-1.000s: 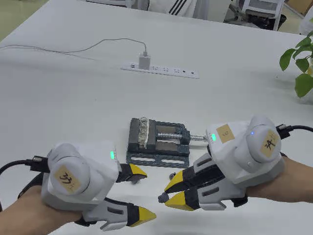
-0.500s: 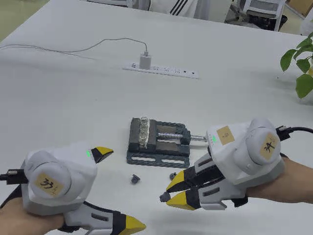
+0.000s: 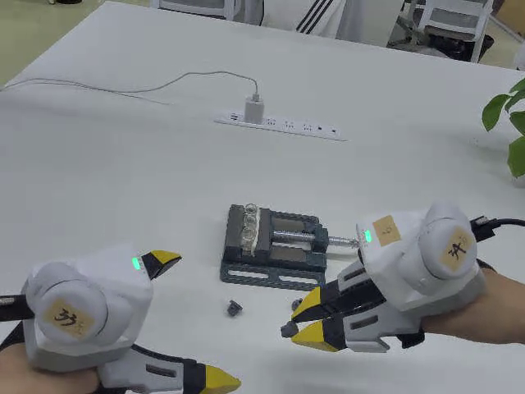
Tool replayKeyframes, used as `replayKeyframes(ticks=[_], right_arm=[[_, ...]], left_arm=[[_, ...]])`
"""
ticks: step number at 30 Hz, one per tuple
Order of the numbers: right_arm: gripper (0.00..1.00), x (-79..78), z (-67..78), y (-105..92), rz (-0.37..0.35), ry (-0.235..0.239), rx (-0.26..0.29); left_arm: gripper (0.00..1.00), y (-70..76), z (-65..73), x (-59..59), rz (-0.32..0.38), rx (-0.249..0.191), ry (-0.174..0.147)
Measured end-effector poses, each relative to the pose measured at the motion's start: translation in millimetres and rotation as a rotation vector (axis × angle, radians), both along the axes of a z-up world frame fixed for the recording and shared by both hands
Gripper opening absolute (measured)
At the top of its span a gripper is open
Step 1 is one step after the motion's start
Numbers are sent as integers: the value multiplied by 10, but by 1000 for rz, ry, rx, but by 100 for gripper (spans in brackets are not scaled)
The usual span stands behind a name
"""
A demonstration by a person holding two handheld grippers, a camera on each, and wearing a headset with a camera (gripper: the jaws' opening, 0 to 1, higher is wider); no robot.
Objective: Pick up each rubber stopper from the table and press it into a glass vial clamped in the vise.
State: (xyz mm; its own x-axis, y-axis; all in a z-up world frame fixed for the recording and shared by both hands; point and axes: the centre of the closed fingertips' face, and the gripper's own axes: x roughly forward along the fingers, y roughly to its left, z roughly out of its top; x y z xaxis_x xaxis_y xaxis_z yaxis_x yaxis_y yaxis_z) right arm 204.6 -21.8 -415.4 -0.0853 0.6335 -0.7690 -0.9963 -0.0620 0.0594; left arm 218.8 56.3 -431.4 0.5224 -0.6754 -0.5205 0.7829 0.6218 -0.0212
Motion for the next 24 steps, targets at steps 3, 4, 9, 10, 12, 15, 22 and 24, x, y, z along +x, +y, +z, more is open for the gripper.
replayKeyframes(ticks=[3,4,9,10,12,15,22,24], right_arm=[[6,96,21,-4,4,-5,-18],[6,138,28,-9,6,-5,-28],[6,393,100,9,4,-32,-52],[6,436,114,13,6,-39,-57],[6,541,145,22,11,-53,-70],[6,674,190,37,26,-75,-95],[6,934,308,99,65,-119,-145],[6,990,328,116,82,-131,-166]], left_arm=[[99,35,7,13,18,-6,1],[99,50,13,22,26,-9,1],[99,108,28,54,50,-14,-3],[99,114,28,54,52,-13,-2],[98,132,30,65,60,-15,-3],[98,153,37,80,69,-17,-4],[98,192,30,103,81,-13,-5],[97,200,29,104,82,-10,-3]])
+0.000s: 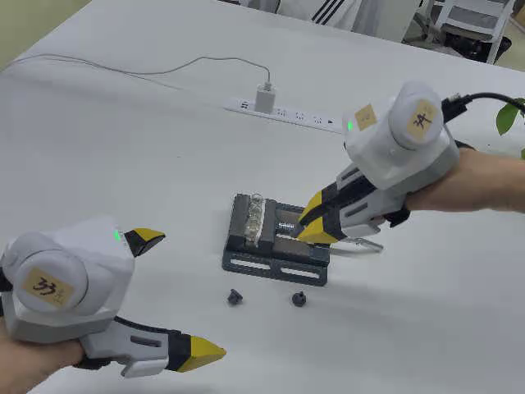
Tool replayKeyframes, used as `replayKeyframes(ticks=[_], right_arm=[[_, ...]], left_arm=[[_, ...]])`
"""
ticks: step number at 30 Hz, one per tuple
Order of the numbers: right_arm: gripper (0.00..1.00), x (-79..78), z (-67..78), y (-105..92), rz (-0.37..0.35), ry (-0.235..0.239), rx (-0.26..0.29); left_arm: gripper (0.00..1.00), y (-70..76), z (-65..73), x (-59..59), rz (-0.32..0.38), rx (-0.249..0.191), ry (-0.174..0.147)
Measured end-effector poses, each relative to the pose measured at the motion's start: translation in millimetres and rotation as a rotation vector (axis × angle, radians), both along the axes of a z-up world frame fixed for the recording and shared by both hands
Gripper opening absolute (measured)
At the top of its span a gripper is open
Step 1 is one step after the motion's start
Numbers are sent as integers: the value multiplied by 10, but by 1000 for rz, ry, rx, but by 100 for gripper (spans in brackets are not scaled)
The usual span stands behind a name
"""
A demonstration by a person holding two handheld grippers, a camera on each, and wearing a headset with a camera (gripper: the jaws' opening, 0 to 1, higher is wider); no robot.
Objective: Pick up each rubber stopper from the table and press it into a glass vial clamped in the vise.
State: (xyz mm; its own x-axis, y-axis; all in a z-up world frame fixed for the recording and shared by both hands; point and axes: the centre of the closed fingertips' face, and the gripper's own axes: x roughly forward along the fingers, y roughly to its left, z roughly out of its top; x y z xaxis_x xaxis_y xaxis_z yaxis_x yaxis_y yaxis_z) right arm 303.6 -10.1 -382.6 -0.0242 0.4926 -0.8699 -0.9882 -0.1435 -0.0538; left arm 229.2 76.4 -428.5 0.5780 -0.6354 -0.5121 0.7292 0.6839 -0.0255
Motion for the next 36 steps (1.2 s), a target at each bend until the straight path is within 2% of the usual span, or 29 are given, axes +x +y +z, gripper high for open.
replayKeyframes(ticks=[3,16,24,36], right_arm=[[6,100,24,12,30,-22,-31],[6,443,48,211,160,-59,-163],[6,574,-51,283,229,-66,-235],[6,715,-255,485,279,-53,-287]], left_arm=[[97,11,0,2,2,3,4],[96,64,22,76,17,-1,5],[94,116,-3,118,28,-4,13],[93,139,-51,145,44,-14,30]])
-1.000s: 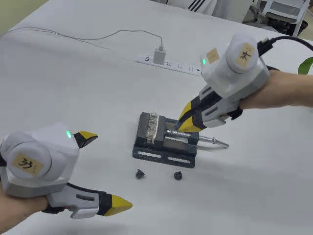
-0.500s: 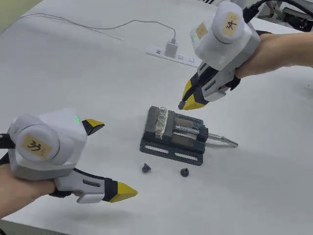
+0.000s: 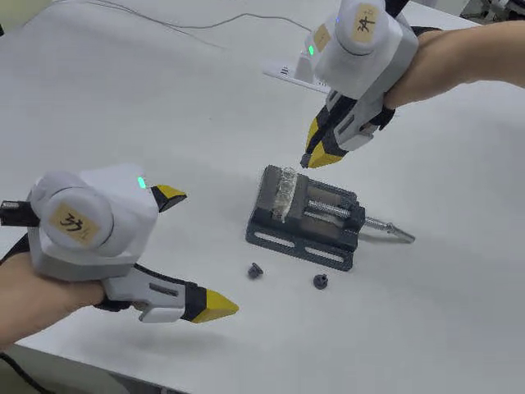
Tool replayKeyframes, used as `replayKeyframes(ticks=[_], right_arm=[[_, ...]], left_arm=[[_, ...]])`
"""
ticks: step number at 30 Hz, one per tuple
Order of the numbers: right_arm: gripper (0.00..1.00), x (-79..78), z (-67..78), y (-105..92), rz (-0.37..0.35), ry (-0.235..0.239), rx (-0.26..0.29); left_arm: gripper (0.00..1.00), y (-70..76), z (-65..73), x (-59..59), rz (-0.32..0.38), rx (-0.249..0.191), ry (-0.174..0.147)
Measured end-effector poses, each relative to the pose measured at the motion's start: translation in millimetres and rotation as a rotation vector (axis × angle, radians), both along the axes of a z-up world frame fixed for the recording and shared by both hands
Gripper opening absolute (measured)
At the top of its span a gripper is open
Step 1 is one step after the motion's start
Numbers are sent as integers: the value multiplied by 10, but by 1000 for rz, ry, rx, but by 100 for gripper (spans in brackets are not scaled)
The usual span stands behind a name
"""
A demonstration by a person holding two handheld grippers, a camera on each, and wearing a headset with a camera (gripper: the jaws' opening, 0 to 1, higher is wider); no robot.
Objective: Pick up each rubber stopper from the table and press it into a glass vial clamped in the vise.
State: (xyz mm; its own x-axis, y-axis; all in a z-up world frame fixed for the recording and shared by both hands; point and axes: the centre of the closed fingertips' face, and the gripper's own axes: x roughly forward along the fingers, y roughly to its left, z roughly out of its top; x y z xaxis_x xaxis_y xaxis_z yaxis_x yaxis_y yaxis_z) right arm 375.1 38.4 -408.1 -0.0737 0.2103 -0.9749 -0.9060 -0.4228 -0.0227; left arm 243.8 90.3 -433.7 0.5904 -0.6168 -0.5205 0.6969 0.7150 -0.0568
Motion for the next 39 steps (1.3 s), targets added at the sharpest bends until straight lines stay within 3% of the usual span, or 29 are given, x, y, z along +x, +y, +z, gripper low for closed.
replayKeyframes(ticks=[21,39], right_arm=[[6,-2,-210,4,5,12,-19],[6,-10,-168,27,1,22,-24]], left_arm=[[91,2,-79,3,19,-14,29],[90,28,-100,8,24,-14,38]])
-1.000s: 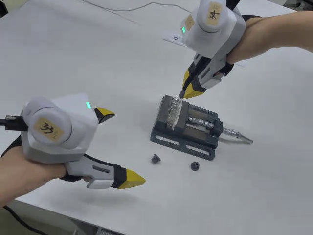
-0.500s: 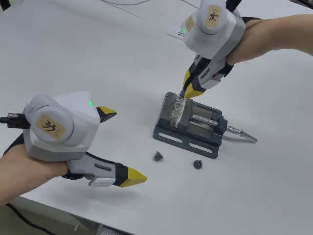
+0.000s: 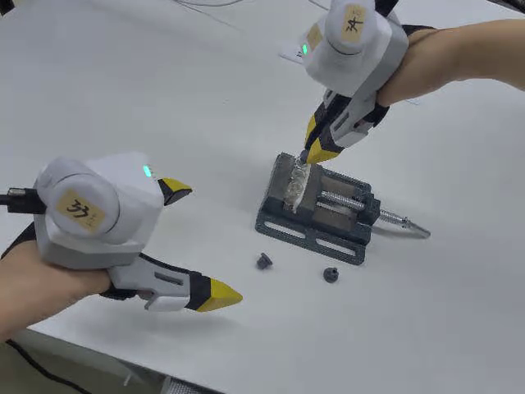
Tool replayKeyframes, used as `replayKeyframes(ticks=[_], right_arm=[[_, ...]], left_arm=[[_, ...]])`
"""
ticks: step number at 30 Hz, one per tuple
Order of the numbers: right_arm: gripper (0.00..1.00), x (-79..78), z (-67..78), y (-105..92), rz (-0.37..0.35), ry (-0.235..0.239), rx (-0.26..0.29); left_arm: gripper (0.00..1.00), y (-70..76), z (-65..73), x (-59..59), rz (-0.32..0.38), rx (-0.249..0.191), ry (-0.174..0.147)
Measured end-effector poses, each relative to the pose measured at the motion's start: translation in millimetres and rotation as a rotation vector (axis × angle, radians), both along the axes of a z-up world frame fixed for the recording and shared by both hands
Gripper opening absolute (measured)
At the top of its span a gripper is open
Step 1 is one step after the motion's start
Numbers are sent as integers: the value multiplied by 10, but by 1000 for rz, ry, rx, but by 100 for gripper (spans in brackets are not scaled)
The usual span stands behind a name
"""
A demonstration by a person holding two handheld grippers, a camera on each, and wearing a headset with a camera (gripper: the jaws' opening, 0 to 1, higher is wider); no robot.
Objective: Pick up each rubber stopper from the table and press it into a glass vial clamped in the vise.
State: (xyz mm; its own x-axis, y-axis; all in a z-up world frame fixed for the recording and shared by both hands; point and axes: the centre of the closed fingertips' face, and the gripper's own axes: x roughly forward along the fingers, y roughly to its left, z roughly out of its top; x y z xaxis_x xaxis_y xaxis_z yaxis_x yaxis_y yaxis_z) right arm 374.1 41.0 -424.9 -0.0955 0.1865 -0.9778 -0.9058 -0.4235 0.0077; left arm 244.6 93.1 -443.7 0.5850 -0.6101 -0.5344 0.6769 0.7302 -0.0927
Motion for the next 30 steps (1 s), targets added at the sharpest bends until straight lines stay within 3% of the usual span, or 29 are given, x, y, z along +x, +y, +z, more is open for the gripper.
replayKeyframes(ticks=[19,30], right_arm=[[6,13,-27,10,5,-7,-18],[5,27,-53,41,-117,13,-69]], left_arm=[[88,-19,-39,-10,-7,-6,12],[88,-67,-47,31,-17,-12,11]])
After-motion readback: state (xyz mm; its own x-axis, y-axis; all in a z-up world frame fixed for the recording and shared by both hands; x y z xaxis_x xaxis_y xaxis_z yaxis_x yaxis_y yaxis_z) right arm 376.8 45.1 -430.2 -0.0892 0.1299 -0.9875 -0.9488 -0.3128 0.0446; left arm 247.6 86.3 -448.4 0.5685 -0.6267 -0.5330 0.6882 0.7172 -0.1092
